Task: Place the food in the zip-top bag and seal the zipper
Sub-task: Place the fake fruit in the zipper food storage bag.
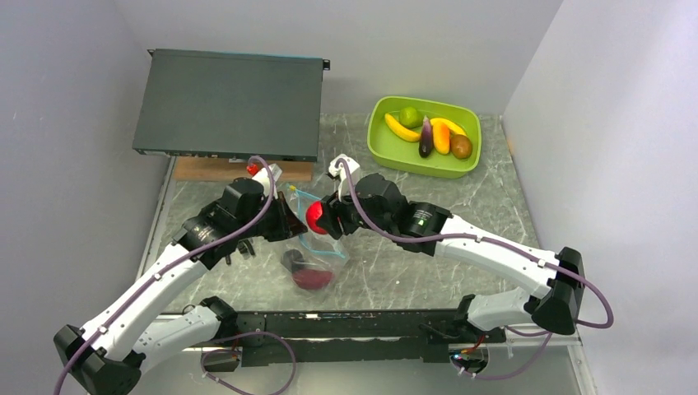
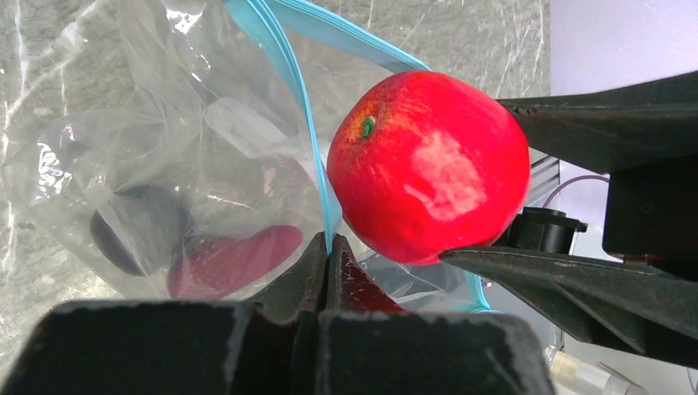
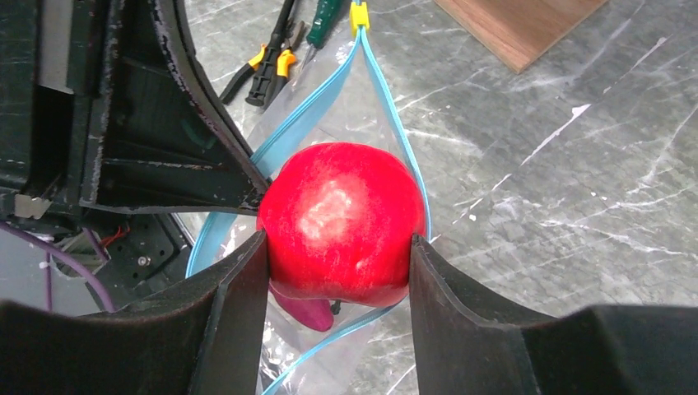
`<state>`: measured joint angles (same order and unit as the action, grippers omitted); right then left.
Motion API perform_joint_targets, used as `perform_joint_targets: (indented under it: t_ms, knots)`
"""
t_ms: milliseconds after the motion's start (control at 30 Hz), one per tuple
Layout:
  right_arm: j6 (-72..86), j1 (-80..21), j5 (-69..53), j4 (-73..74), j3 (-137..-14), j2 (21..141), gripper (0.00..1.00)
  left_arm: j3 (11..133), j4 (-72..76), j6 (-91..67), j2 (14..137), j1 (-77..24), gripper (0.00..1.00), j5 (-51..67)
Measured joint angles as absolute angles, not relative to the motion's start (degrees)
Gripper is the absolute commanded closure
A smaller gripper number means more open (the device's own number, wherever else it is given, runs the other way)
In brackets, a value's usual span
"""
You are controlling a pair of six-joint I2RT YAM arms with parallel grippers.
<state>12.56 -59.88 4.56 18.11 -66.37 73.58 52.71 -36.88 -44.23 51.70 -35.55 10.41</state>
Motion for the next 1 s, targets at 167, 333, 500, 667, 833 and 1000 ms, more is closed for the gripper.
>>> perform_joint_targets:
  t_ms: [167,333,500,667,833,1000]
  knots:
    - [12.34,-59.9,4.84,18.06,-66.37,74.24,0.13,52.71,-36.93,-44.25,51.44,-35.55,1.0,10.39]
    - [12.1,-60.05,4.43,17.43,-66.37,74.26,0.13,52.71,-37.34,-44.25,51.18,-35.55,1.0,10.2]
    - [12.08,-60.1,3.97,16.62,-66.37,74.22,0.15,52.71,-37.36,-44.27,50.81,-35.55,1.0,10.2]
    - [11.97,-60.1,3.97,15.64,-66.15,73.56,0.22,52.71,-37.34,-44.42,50.83,-35.55,1.0,10.2]
    - [11.94,-60.1,4.6,13.47,-64.42,70.54,0.27,52.69,-37.36,-44.45,50.83,-35.55,1.0,10.2]
    - [11.07,-60.1,7.29,11.46,-64.23,67.68,0.3,52.69,-37.34,-44.45,50.83,-35.55,1.0,10.2]
